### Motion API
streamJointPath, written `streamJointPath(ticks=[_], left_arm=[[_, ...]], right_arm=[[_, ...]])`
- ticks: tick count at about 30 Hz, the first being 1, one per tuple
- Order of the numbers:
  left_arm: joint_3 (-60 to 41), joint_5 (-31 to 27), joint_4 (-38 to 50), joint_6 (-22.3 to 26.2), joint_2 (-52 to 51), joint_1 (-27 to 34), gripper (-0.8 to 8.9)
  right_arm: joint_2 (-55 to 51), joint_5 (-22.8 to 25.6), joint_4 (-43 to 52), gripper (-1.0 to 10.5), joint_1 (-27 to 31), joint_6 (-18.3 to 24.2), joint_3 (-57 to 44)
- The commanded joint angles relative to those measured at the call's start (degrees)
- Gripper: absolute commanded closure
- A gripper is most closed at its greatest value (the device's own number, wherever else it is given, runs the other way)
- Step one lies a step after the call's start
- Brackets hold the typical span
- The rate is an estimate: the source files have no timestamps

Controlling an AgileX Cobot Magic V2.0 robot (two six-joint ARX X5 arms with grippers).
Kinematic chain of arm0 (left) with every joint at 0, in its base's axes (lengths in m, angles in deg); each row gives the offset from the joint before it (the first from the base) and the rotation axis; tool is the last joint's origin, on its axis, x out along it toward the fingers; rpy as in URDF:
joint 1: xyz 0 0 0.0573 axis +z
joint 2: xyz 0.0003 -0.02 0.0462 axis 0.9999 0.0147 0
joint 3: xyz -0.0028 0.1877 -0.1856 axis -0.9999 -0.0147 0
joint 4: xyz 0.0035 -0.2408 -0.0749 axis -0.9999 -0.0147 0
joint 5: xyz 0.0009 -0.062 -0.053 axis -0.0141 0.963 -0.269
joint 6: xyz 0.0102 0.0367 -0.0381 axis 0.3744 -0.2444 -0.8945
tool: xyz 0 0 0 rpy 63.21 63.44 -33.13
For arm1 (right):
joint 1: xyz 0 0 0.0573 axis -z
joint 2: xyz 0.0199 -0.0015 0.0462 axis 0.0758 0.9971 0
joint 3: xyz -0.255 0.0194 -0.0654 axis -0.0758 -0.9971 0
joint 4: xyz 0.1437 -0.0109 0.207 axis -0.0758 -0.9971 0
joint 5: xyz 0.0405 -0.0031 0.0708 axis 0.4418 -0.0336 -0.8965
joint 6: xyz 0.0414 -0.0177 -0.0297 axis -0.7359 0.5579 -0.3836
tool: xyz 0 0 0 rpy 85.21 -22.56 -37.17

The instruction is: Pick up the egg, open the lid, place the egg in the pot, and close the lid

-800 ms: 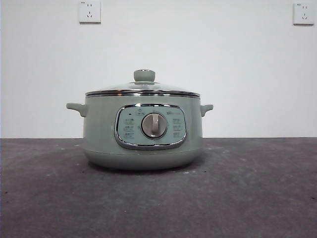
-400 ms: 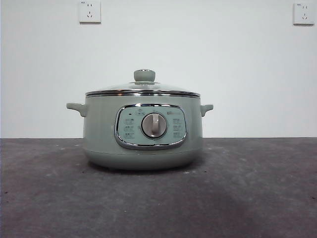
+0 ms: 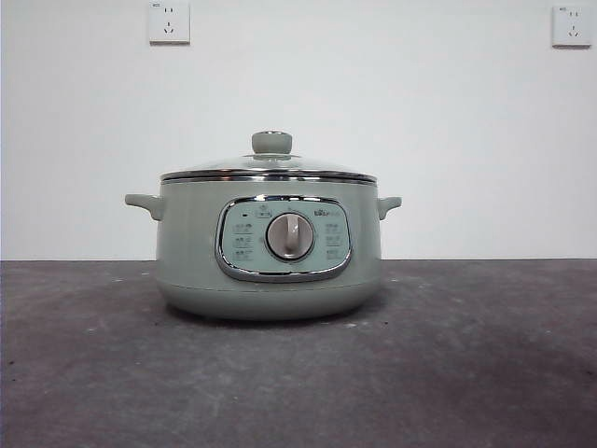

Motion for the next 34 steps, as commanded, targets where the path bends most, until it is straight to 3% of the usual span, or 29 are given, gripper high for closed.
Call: streamJointPath(ticks=[1,8,34], left_arm=[[-0.61,-0.20,0.46,-0.35,-0.04,0.17,8.17],[-0.61,-0.17,0.44,-0.35,0.81,0.17,8.17],[-0.59,-0.17,0.50,-0.35,1.81,0.17,8.17]], right_arm=[[-0.13,-0.04,0.74,9.5,0.07,-0.66,-2.86],[-0.13,-0.46,1.38,9.5,0.07,-3.02,-7.69],[-0.07,-0.44,1.33,9.5,0.02,-2.97,-7.67]])
